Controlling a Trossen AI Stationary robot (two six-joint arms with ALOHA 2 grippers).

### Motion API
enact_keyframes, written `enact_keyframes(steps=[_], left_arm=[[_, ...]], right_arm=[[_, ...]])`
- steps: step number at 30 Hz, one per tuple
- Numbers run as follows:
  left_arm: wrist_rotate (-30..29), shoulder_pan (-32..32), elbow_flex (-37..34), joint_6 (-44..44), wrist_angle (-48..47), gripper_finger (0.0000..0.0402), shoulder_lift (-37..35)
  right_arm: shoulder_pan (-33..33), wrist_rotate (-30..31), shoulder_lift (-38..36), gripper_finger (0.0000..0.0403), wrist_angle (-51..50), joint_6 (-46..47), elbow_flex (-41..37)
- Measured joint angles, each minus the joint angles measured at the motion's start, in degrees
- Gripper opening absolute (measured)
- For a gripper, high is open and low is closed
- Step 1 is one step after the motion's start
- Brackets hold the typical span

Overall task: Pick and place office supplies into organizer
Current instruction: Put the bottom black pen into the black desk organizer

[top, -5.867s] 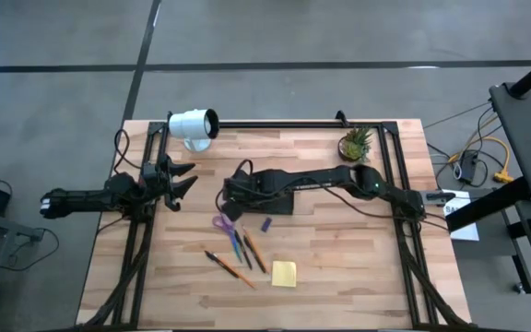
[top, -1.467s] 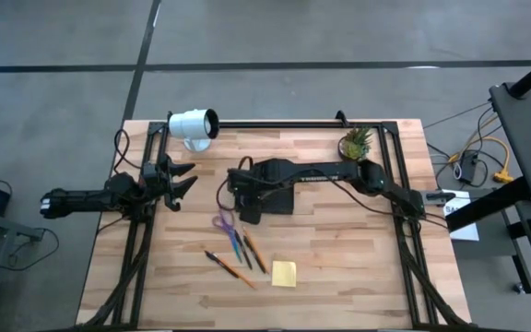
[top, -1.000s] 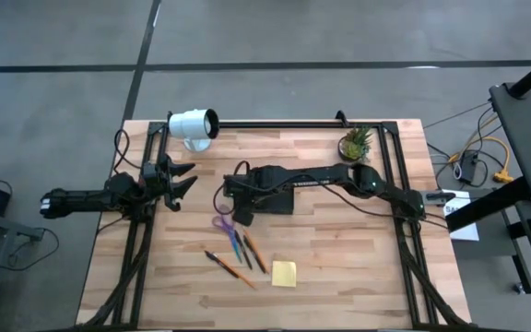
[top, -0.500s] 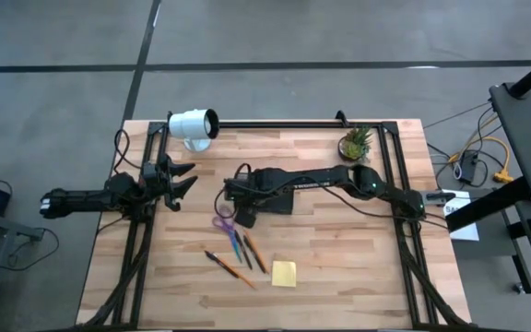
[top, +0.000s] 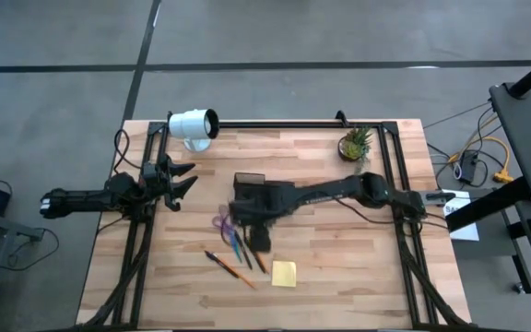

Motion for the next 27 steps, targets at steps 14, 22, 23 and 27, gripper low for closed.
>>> enact_keyframes(steps=[14, 22, 23, 27], left_arm=[[0.02, 0.0, 0.0, -0.02, -0.01, 0.0207, -0.05], [0.0, 0.0, 0.0, 0.0, 0.06, 0.0207, -0.07], [0.0, 0.0, 0.0, -0.01, 0.06, 0.0207, -0.07], [0.02, 0.0, -0.01, 0.0, 0.04, 0.0207, -0.02]], right_arm=[[5.89, 8.45, 4.07, 0.0157, 4.48, 47.14, -1.2], [7.86, 3.42, 4.37, 0.0154, 8.71, 48.0, -2.93], [8.57, 2.65, 4.41, 0.0151, 8.96, 47.86, -3.48], [11.21, 2.73, 4.42, 0.0137, 9.06, 45.23, -4.34]])
